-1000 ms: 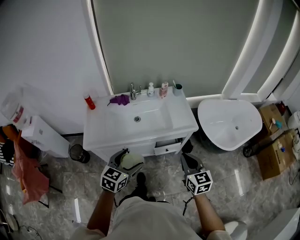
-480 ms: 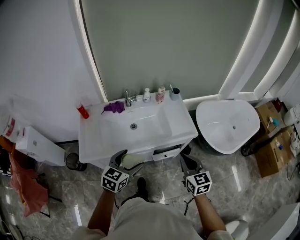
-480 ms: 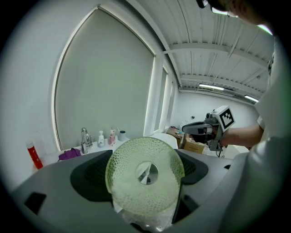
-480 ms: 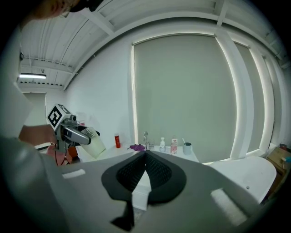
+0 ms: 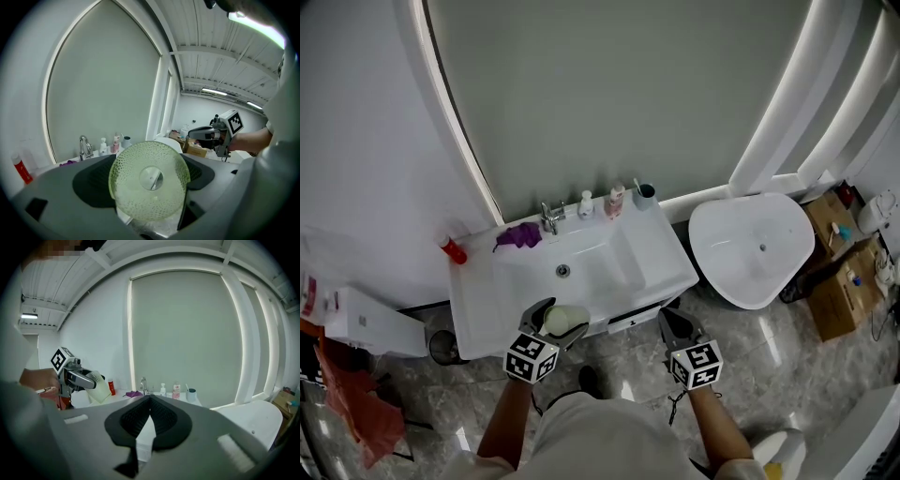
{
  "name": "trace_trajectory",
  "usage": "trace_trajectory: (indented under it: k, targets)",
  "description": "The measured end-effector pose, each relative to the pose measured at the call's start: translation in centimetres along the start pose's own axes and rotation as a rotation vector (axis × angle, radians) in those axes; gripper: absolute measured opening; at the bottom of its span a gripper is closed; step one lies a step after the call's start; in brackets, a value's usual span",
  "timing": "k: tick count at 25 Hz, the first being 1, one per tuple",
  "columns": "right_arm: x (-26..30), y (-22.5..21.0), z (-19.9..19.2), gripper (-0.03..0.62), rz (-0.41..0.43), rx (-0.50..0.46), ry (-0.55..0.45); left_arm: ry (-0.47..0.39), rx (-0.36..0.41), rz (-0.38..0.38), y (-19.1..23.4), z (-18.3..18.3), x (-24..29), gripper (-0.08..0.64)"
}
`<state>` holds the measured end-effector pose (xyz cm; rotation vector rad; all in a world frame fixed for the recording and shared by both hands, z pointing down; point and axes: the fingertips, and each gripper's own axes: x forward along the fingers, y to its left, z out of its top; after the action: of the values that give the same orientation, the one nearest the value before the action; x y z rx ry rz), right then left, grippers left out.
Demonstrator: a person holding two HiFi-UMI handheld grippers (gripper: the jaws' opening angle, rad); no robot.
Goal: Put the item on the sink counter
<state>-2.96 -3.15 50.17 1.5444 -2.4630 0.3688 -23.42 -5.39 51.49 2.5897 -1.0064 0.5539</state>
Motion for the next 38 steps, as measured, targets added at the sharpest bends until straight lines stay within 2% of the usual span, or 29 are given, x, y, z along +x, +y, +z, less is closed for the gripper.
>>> trace_trajectory:
  k: [9,20,38]
  targets:
    - [3.2,-1.3,0.2,0.011,-0.068,0.026,0.017,0.014,0.019,-0.039,3.9,1.3,2.4,0.410]
    - [5.2,-3.2,-1.0,0.011,-0.061,0.049,0.056,0.048,-0.001,-0.035,5.0,1.1,5.0,0.410]
    - [11.1,-15.9,-1.3,0.011,0.052,-0.007,0.114,0.096,-0.033,0.055,4.2,4.2,17.1,0.410]
